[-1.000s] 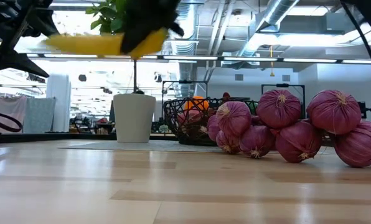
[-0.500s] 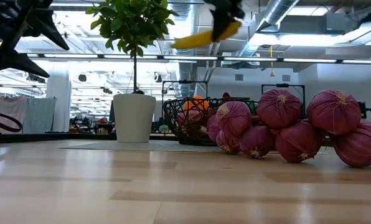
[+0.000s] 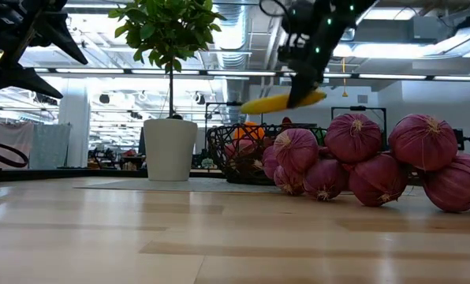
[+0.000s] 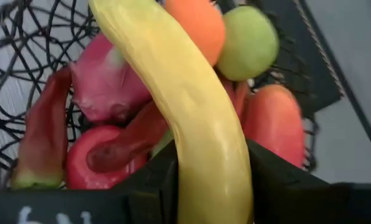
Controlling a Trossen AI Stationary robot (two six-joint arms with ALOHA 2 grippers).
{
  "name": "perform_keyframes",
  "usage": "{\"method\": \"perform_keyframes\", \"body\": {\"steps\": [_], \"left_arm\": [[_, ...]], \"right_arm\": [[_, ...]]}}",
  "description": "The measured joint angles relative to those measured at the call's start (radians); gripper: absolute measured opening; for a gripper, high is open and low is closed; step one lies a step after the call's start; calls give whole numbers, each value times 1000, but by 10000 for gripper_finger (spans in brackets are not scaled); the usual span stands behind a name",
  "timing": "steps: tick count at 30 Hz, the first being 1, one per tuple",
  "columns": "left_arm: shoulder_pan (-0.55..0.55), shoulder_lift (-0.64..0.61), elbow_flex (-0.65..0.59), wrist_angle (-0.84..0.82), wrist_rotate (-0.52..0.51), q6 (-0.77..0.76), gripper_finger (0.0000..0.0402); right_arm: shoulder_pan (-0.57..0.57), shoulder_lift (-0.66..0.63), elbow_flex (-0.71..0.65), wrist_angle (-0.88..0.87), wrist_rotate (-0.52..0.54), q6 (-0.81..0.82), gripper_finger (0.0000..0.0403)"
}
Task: Build produce basket
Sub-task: Put the yellow banana into the black wire basket, then put the green cucumber into the black wire basket
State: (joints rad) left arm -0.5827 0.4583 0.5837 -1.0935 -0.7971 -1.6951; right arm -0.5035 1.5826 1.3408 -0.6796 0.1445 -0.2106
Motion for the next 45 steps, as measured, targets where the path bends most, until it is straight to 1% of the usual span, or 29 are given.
{"method": "perform_keyframes", "body": {"steps": [2, 6, 9, 12, 16, 19, 22, 26, 28, 31, 34, 38, 40, 42, 45], "left_arm": [[0, 0, 0, 0, 0, -3, 364], [0, 0, 0, 0, -1, -10, 364], [0, 0, 0, 0, -3, -12, 364], [0, 0, 0, 0, -3, -13, 364], [0, 0, 0, 0, -3, -13, 364], [0, 0, 0, 0, -3, -13, 364], [0, 0, 0, 0, -3, -13, 364], [0, 0, 0, 0, -2, -11, 364], [0, 0, 0, 0, 2, -4, 364], [0, 0, 0, 1, 8, 5, 364], [0, 0, 0, 2, 13, 8, 364], [0, 0, 0, 7, 24, 22, 364], [0, 0, 0, 11, 36, 38, 364], [0, 0, 0, 14, 44, 47, 364], [0, 0, 0, 15, 50, 51, 364]], "right_arm": [[-16, 20, -18, 35, -32, -19, 165], [-37, 70, -22, 49, -82, -48, 171], [-46, 116, -22, 42, -87, -68, 181], [-53, 146, -22, 25, -87, -68, 204], [-60, 156, -14, 5, -86, -69, 250], [-64, 141, 25, -24, -77, -76, 283], [-68, 116, 91, -62, -70, -82, 306], [-60, 64, 194, -93, -72, -24, 322], [-40, 34, 236, -84, -112, 44, 324], [23, -4, 264, -49, -170, 152, 325], [118, -28, 264, -3, -171, 243, 324], [277, -18, 261, 57, -171, 323, 323], [374, 20, 260, 142, -150, 363, 323], [462, 59, 254, 179, -116, 391, 322], [587, 137, 257, 343, -57, 411, 322]]}}
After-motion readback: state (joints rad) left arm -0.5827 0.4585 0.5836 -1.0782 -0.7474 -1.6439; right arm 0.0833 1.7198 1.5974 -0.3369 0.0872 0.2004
